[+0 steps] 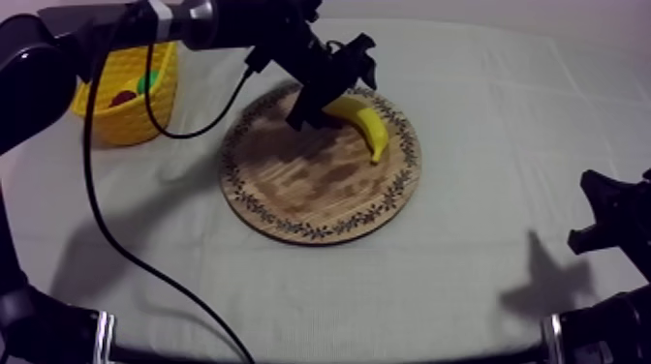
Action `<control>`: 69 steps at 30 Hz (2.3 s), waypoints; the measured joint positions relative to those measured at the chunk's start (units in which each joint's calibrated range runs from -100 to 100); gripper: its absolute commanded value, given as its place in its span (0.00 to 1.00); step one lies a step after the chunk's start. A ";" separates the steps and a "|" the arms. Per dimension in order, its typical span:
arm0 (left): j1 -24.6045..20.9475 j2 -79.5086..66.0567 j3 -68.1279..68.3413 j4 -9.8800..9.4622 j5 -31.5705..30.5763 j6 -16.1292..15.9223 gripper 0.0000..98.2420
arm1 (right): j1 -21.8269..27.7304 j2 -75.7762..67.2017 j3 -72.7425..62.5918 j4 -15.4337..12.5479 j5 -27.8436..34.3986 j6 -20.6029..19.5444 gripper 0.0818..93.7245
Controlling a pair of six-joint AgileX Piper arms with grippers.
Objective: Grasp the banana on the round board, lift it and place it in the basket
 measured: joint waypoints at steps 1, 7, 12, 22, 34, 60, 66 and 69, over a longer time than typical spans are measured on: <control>-0.13 0.56 -0.67 0.20 0.10 -0.15 0.72 | 0.00 0.00 0.00 0.00 0.00 0.00 0.00; -0.65 3.25 -3.15 1.22 0.78 -1.11 0.72 | 0.00 0.00 0.00 0.00 0.00 0.10 0.00; -0.65 4.85 -3.63 2.16 1.11 -1.69 0.71 | 0.00 0.00 0.00 0.00 0.00 0.02 0.00; -0.53 7.17 -4.93 3.46 0.91 -2.95 0.62 | -0.06 0.00 0.00 0.00 0.00 1.02 0.00; -0.68 7.20 -3.02 4.51 0.00 -3.24 0.38 | -0.16 0.00 0.00 0.00 1.03 1.18 0.00; -3.63 -5.05 6.00 4.59 -2.80 -2.56 0.21 | -0.16 0.00 0.00 0.00 1.03 1.19 0.00; -6.63 -13.66 13.42 4.45 -4.25 -4.33 0.20 | -0.16 0.00 0.00 0.00 1.03 1.19 0.00; -8.34 -18.62 17.74 4.45 -4.94 -5.83 0.20 | -0.16 0.00 0.00 0.00 1.03 1.22 0.00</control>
